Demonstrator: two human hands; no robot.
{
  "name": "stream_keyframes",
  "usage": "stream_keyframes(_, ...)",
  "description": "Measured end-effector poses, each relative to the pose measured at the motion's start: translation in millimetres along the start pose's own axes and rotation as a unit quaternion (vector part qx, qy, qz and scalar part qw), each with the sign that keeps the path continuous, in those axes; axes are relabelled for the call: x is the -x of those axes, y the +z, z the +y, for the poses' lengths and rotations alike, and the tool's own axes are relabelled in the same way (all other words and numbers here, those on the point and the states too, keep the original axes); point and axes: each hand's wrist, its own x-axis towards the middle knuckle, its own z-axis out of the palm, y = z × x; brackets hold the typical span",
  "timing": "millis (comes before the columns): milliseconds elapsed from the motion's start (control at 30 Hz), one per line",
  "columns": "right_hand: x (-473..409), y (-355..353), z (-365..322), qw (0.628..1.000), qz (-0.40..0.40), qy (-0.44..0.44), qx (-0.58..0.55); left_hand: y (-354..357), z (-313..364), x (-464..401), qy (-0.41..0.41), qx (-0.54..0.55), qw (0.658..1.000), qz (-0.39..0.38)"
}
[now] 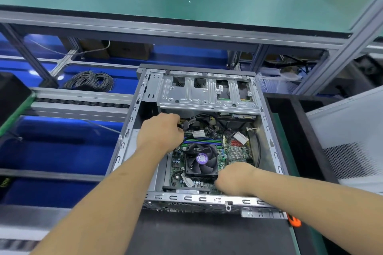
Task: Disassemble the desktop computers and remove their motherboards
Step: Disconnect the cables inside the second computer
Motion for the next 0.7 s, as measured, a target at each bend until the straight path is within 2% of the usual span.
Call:
stream_keyframes(400,-11,1,-6,0.992,-0.008,-0.048,0.119,-4,2,1,0.008,0.004,1.000,-0.018)
stream_keyframes(567,-12,2,-7,0.990,-0.001,-0.059,0.130,-5,3,2,0.011,0.006,1.000,-0.017)
stream_keyframes(700,-13,6,-4,0.996,0.006,-0.053,0.078,-4,3,2,0.014,0.001,1.000,-0.015)
